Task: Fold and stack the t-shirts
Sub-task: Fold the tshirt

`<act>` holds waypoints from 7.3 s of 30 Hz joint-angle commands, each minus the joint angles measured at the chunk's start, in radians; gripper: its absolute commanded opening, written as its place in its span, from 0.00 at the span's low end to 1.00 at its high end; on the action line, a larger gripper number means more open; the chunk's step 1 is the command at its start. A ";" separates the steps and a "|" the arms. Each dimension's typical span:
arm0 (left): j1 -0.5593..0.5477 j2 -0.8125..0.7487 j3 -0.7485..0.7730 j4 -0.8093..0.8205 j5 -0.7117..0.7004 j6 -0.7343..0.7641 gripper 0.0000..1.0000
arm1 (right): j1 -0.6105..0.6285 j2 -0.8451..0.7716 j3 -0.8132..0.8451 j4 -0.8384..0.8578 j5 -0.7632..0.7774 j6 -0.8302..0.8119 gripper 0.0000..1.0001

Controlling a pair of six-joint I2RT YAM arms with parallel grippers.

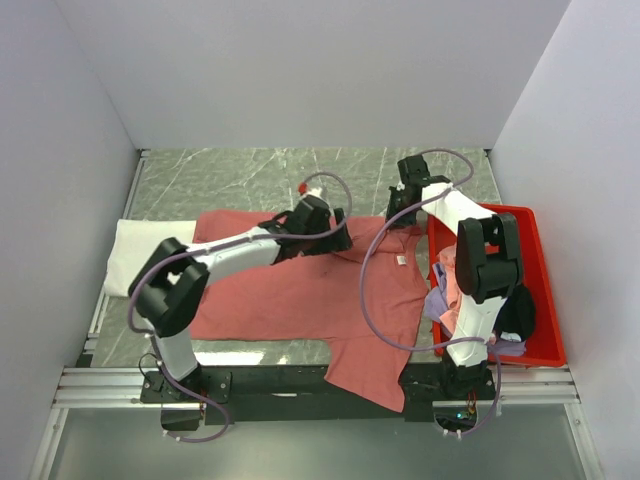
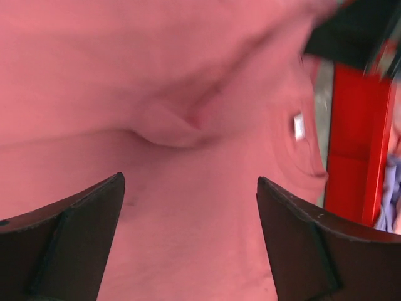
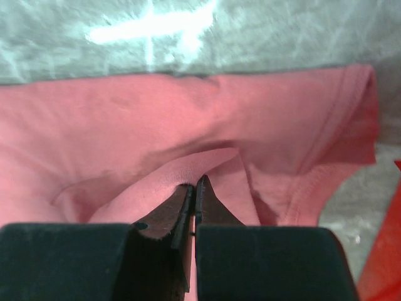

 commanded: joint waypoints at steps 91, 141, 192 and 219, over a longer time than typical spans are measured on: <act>-0.199 0.174 0.200 -0.213 -0.146 0.146 0.00 | 0.061 -0.383 -0.374 -0.031 0.105 0.040 0.00; 0.293 0.023 0.158 -0.328 0.047 0.235 0.99 | 0.112 -0.278 -0.158 -0.028 0.059 0.034 0.86; 0.589 0.573 0.766 -0.440 0.117 0.315 0.99 | -0.133 0.618 1.005 -0.355 -0.140 -0.070 0.87; 0.812 -0.211 -0.205 -0.173 -0.003 0.104 0.99 | 0.041 -0.176 0.043 -0.060 -0.070 -0.047 0.88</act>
